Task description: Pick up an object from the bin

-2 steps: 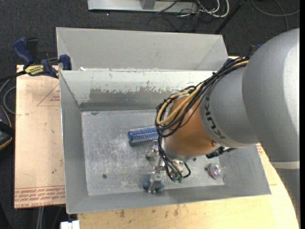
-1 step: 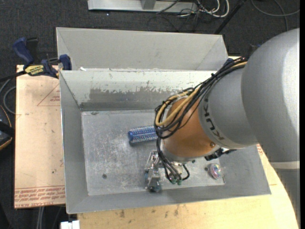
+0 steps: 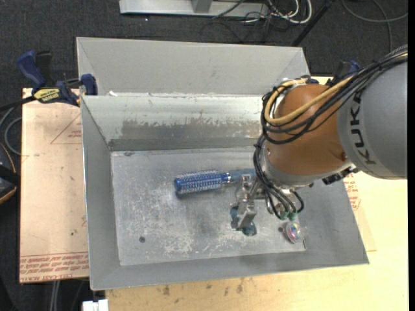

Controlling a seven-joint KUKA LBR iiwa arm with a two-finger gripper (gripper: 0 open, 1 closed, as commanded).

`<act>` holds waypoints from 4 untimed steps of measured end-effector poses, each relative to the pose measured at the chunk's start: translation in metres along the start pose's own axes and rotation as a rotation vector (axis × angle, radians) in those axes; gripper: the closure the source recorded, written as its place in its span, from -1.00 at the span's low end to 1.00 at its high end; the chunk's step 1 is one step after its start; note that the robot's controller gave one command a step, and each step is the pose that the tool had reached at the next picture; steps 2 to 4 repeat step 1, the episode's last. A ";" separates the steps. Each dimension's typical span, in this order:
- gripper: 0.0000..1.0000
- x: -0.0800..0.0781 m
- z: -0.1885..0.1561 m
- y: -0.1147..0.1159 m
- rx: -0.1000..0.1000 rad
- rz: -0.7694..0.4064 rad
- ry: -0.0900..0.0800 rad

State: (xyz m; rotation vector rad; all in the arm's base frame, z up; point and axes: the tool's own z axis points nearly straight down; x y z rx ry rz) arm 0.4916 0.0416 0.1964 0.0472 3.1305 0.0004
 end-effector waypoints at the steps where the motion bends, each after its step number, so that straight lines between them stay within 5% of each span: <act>1: 1.00 0.002 -0.111 -0.058 0.000 -0.381 0.002; 4: 1.00 0.002 -0.111 -0.058 0.000 -0.381 0.002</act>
Offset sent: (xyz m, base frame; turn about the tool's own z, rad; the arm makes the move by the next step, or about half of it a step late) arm -0.0070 -0.0568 0.1095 -0.3858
